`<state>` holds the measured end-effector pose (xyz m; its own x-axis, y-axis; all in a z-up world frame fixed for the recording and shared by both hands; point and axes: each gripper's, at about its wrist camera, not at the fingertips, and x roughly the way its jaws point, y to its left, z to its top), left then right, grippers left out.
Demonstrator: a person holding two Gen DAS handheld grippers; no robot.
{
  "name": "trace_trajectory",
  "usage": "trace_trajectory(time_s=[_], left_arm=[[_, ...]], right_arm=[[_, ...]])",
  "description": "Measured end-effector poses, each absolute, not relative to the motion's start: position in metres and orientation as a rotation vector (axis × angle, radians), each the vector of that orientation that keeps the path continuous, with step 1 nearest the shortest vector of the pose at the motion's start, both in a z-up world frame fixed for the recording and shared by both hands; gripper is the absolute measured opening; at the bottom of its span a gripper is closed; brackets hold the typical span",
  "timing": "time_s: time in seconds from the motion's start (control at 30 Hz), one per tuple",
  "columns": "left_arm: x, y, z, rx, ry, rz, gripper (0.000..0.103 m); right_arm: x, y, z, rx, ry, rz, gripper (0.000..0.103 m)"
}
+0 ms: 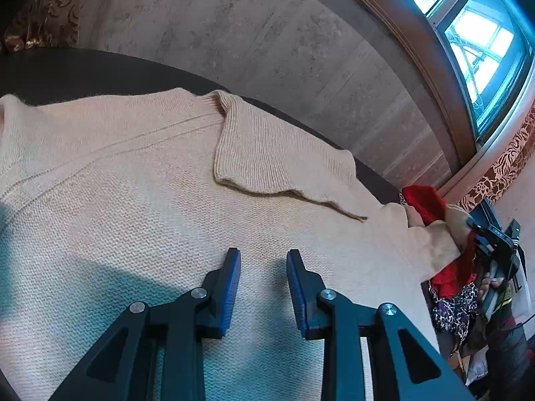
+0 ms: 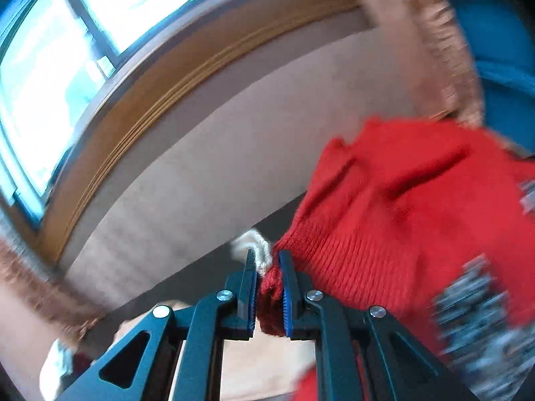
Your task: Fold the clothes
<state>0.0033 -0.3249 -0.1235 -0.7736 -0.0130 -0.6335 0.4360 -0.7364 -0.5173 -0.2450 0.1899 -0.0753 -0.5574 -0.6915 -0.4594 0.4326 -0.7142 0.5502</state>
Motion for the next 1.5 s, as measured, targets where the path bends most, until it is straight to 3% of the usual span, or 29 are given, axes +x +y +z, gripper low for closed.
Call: trace_trajectory(time_s=[0.13, 0.37, 0.4, 0.43, 0.5, 0.67, 0.8, 1.07, 1.2, 1.27, 1.5], left_arm=[[-0.001, -0.324, -0.120, 0.944, 0.980, -2.547, 0.030], [-0.049, -0.298, -0.095, 1.083, 1.213, -2.647, 0.033], [-0.061, -0.293, -0.093, 1.097, 1.274, -2.662, 0.034], [-0.071, -0.290, -0.092, 1.103, 1.317, -2.667, 0.034], [-0.094, -0.282, -0.089, 1.128, 1.379, -2.669, 0.034], [-0.142, -0.255, -0.086, 1.224, 1.439, -2.686, 0.035], [-0.155, -0.238, -0.094, 1.284, 1.427, -2.695, 0.035], [-0.225, -0.231, -0.088, 1.314, 1.646, -2.718, 0.034], [-0.265, -0.223, -0.089, 1.397, 1.618, -2.705, 0.033], [-0.279, -0.217, -0.092, 1.444, 1.610, -2.690, 0.033], [-0.321, -0.202, -0.111, 1.561, 1.577, -2.622, 0.033]], right_arm=[[-0.225, 0.133, -0.108, 0.976, -0.532, -2.126, 0.012], [-0.193, 0.061, -0.153, 1.081, -0.392, -2.023, 0.013], [-0.189, 0.055, -0.156, 1.088, -0.356, -2.019, 0.018], [-0.188, 0.054, -0.159, 1.096, -0.348, -2.016, 0.042], [-0.181, 0.060, -0.156, 1.073, -0.343, -2.052, 0.073], [-0.164, 0.082, -0.139, 1.008, -0.236, -2.131, 0.073], [-0.163, 0.091, -0.116, 0.917, 0.084, -2.270, 0.073], [-0.175, 0.124, -0.121, 1.013, -0.161, -2.201, 0.074], [-0.146, 0.109, -0.123, 0.906, 0.094, -2.282, 0.077], [-0.139, 0.098, -0.125, 0.843, 0.327, -2.347, 0.078], [-0.149, 0.079, -0.146, 0.822, 0.619, -2.325, 0.081]])
